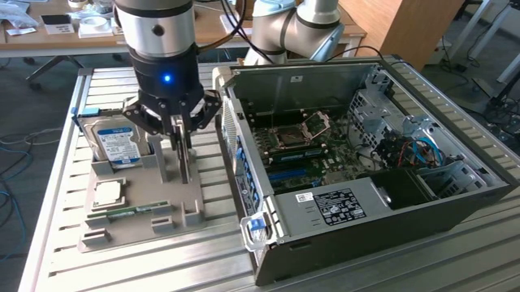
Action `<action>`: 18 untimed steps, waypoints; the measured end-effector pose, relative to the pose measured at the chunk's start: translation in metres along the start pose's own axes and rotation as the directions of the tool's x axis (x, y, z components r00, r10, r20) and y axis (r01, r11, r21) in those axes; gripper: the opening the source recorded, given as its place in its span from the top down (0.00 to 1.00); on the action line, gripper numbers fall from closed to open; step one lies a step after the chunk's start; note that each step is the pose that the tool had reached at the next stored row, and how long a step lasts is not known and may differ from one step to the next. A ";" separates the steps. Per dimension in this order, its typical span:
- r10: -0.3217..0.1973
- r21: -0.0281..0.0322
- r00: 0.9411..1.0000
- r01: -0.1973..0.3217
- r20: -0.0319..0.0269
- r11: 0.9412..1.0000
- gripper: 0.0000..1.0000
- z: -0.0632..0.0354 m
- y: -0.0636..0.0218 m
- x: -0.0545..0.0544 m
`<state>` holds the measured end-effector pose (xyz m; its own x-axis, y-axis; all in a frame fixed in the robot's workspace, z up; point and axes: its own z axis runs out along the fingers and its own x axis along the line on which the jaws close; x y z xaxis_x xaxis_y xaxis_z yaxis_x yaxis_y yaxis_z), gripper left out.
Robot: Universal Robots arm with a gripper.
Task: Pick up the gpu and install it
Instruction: 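Pick up the gpu and move the gpu toward the slot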
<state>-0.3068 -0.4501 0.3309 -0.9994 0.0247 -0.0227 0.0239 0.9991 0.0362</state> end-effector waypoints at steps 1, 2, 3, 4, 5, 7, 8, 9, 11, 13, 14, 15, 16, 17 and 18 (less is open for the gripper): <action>0.000 0.000 1.000 0.000 0.000 1.000 0.73 -0.0019 0.0001 0.000; 0.000 0.000 1.000 0.000 0.000 1.000 0.73 -0.0035 0.0001 0.000; 0.000 0.000 1.000 0.000 0.000 1.000 0.73 -0.0050 0.0002 0.000; 0.000 0.000 1.000 0.000 0.000 1.000 0.73 -0.0064 0.0002 0.000; 0.000 0.000 1.000 0.000 0.000 1.000 0.73 -0.0082 0.0003 0.000; 0.000 0.000 1.000 0.000 0.000 1.000 0.73 -0.0127 0.0005 0.000; 0.000 0.000 1.000 0.000 0.000 1.000 0.73 -0.0154 0.0005 0.000; 0.000 0.000 1.000 0.000 0.000 1.000 0.73 -0.0183 0.0006 0.000; 0.000 0.000 1.000 0.000 0.000 1.000 0.73 -0.0236 0.0008 -0.001; 0.000 0.000 1.000 0.000 0.000 1.000 0.73 -0.0288 0.0011 -0.001; 0.000 0.000 1.000 0.000 0.000 1.000 0.73 -0.0313 0.0011 -0.001; 0.000 0.000 1.000 0.000 0.000 1.000 0.73 -0.0339 0.0012 -0.001; 0.000 0.000 1.000 0.000 0.000 1.000 0.73 -0.0363 0.0013 -0.001; 0.000 0.000 1.000 0.000 0.000 1.000 0.73 -0.0389 0.0014 -0.001; 0.000 0.000 1.000 0.000 0.000 1.000 0.73 -0.0416 0.0015 -0.001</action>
<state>-0.3068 -0.4501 0.3725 -0.9994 0.0247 -0.0227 0.0238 0.9991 0.0363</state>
